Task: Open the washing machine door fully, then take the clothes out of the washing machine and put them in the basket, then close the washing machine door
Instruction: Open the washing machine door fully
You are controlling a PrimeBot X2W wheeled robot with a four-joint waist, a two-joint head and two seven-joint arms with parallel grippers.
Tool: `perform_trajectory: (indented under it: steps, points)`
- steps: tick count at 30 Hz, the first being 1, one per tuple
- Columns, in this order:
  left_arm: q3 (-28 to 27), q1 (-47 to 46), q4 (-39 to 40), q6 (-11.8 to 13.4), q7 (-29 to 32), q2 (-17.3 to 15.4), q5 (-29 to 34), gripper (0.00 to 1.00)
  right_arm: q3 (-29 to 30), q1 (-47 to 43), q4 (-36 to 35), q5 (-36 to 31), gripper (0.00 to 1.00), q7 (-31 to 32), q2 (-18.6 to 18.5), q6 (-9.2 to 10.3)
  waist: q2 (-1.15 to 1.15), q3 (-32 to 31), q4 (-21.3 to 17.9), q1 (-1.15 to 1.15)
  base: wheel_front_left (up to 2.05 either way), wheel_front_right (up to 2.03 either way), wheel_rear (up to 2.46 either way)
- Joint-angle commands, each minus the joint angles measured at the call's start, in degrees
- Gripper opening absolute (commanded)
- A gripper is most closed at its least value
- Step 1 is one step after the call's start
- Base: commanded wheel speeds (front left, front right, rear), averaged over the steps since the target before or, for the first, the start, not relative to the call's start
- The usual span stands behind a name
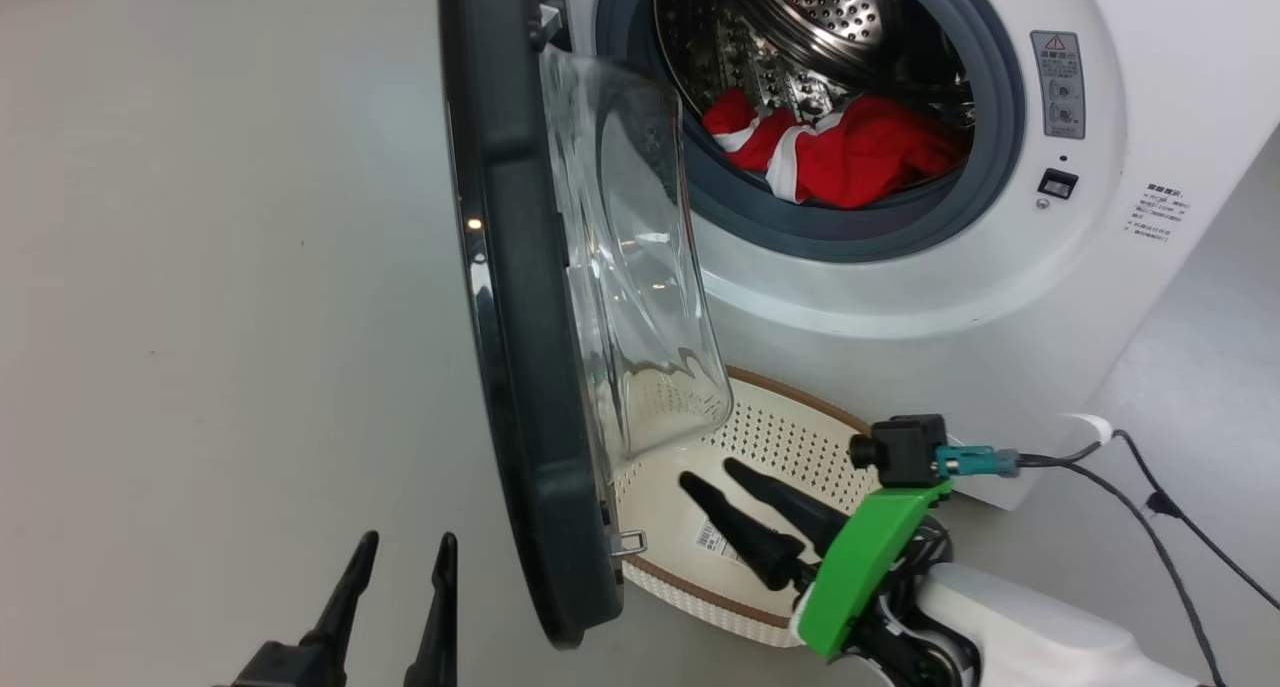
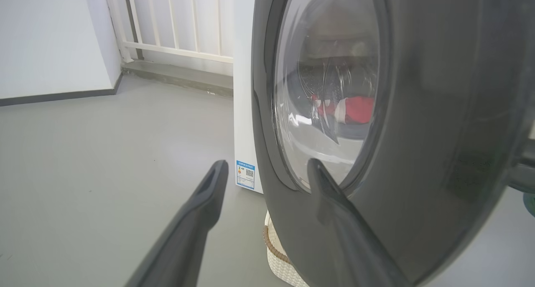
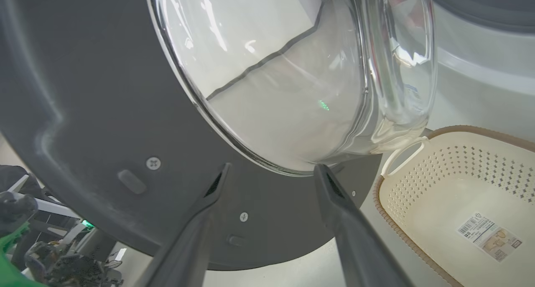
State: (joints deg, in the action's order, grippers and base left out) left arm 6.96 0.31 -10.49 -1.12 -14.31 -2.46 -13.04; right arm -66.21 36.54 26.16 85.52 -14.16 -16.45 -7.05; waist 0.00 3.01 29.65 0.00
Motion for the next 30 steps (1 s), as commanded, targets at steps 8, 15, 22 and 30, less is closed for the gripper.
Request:
perform_trajectory:
  steps: [8, 15, 22, 30]
  points:
    - [-2.51, -1.78, -0.08, -0.99, -0.69, -0.42, 1.22, 1.0, 9.49, -7.65, 3.29, -8.78, 1.0, -0.83, -1.64, -0.44, 0.0, -0.95, -0.78, 0.0, 0.0, 0.0, 0.0]
    - [-2.65, -2.03, -0.88, -1.53, -0.69, -0.42, 1.65, 1.0, 20.62, -12.96, 5.55, -23.57, 1.0, -0.83, -1.17, -0.44, 0.0, -1.49, -1.27, 0.0, 0.0, 0.0, 0.0]
    - [-2.82, -2.06, -1.29, -1.82, -0.69, -0.42, 1.98, 1.0, 35.53, -20.17, 2.61, -39.69, 1.0, -0.84, 2.01, -0.44, 0.0, -1.85, -1.65, 0.0, 0.0, 0.0, 0.0]
    - [-3.28, -2.09, -1.27, -1.85, -0.69, -0.42, 2.09, 1.0, 47.69, -27.11, -4.25, -53.94, 1.0, -0.84, 5.94, -0.44, 0.0, -1.91, -2.07, 0.0, 0.0, 0.0, 0.0]
